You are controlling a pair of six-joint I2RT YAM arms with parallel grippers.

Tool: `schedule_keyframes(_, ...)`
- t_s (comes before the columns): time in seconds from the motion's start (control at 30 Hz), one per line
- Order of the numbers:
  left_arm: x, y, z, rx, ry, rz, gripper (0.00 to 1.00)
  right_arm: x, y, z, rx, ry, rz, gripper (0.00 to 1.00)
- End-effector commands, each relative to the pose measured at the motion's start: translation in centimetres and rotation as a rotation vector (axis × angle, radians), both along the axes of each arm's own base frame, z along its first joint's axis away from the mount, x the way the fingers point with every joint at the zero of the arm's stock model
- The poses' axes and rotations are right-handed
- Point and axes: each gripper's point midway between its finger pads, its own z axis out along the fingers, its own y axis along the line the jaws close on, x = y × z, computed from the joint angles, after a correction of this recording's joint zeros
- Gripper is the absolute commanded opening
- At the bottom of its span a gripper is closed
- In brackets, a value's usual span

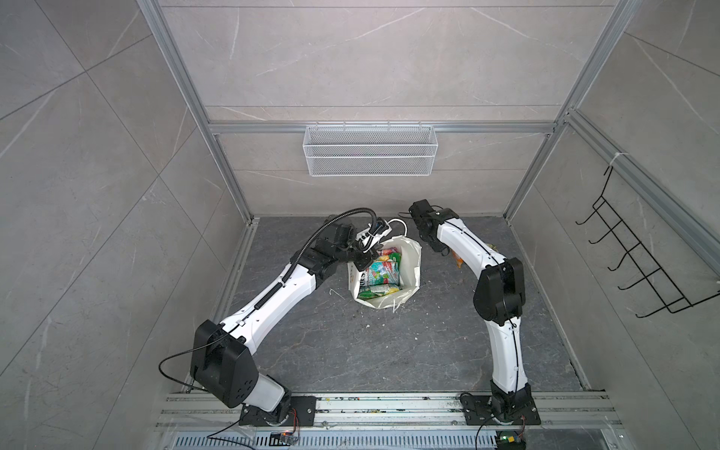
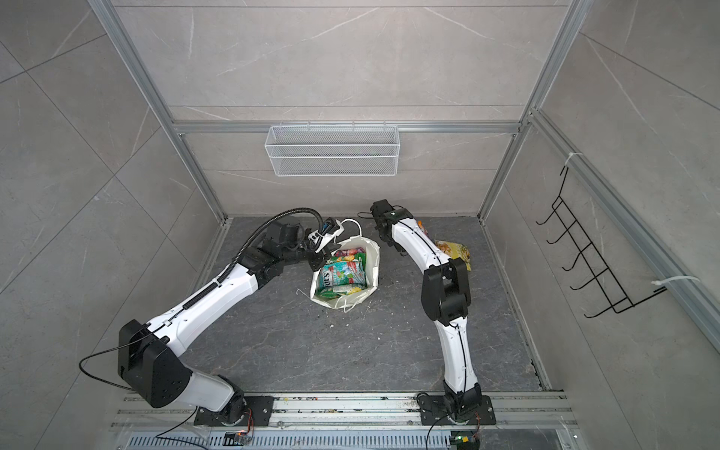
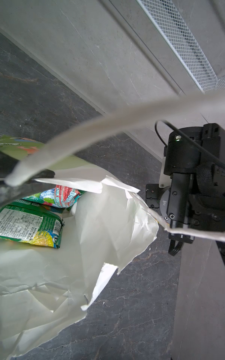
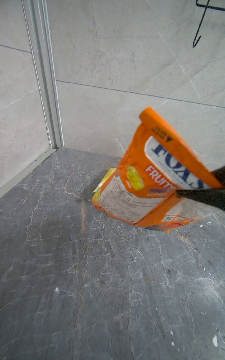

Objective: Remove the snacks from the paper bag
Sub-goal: 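Carry the orange candy bag beside the yellow chip packet and lower it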

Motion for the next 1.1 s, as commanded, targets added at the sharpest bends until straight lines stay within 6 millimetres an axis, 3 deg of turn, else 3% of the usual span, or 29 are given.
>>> schedule_keyframes(0.0, -0.5, -0.6, 3.5, -0.07, -0.069, -0.017, 0.0, 1.2, 0.4, 0.6, -0.025, -0.022, 0.015, 0.0)
schedule_keyframes(0.13, -0.3, -0.8, 3.4, -0.067, -0.066, -0.015, 0.0, 1.5, 0.6, -0.8, -0.02, 0.01, 0.012, 0.0)
schedule_keyframes(0.43, -0.7, -0.5, 3.7, -0.066, -0.076, -0.005, 0.0, 1.2, 3.4, -2.8, 0.218, 0.039, 0.013, 0.0)
schedule_keyframes(0.7, -0.9, -0.3, 3.5, -0.065, -0.074, 0.002, 0.0, 0.8, 5.1, -3.9, 0.352, 0.057, 0.008, 0.07)
schedule_keyframes(0.8, -0.9, -0.2, 3.5, -0.066, -0.074, 0.003, 0.0, 0.5, 5.8, -4.3, 0.418, 0.07, -0.008, 0.19)
schedule_keyframes(1.07, -0.9, -0.4, 3.6, -0.074, -0.074, 0.001, 0.0, 0.3, 7.9, -4.8, 0.711, 0.077, -0.105, 0.18)
